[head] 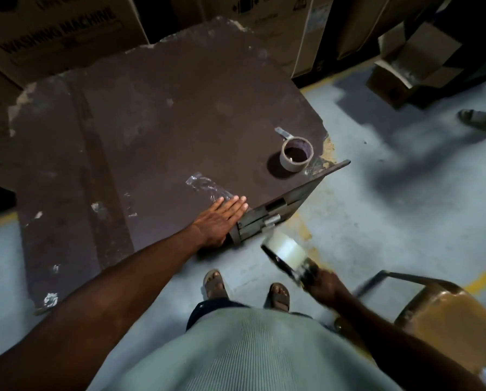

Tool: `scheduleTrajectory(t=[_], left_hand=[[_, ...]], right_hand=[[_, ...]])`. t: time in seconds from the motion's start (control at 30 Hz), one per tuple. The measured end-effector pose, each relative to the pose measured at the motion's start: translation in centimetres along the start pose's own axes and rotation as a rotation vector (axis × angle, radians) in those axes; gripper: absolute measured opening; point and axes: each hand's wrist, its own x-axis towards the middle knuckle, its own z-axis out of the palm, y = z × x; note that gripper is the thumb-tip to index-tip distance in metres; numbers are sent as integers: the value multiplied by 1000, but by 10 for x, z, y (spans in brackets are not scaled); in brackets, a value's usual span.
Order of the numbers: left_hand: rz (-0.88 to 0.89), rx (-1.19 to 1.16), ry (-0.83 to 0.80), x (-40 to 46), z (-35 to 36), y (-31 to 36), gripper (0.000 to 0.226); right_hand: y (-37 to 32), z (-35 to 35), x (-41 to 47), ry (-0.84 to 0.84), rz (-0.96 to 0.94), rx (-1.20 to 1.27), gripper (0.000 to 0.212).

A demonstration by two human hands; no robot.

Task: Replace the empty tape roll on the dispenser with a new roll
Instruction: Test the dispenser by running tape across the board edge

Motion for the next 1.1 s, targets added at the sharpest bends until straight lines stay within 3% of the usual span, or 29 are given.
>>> scheduleTrajectory(t=[0.1, 0.27, 0.43, 0.6, 0.73, 0.93, 1.1], left_hand=[[6, -16, 8, 4, 7, 0, 107], [1, 9, 3, 3, 5, -3, 108], [-7, 29, -6, 1, 0, 2, 103], [-16, 30, 2, 2, 2, 4, 103], [-26, 22, -3, 3, 2, 4, 104], [-63, 35, 1, 1, 0, 10, 104], [-112, 54, -7, 1, -2, 17, 103]], right_hand=[[23, 15, -22, 51, -45, -72, 33], [-3, 10, -9, 103, -132, 30, 30], [-9, 10, -6, 139, -55, 185, 25], [-9, 9, -5, 82, -14, 297, 18], [-14, 4, -5, 37, 51, 524, 10], [-32, -28, -5, -124, -9, 870, 8], [-66, -60, 2, -255, 6, 1106, 28]])
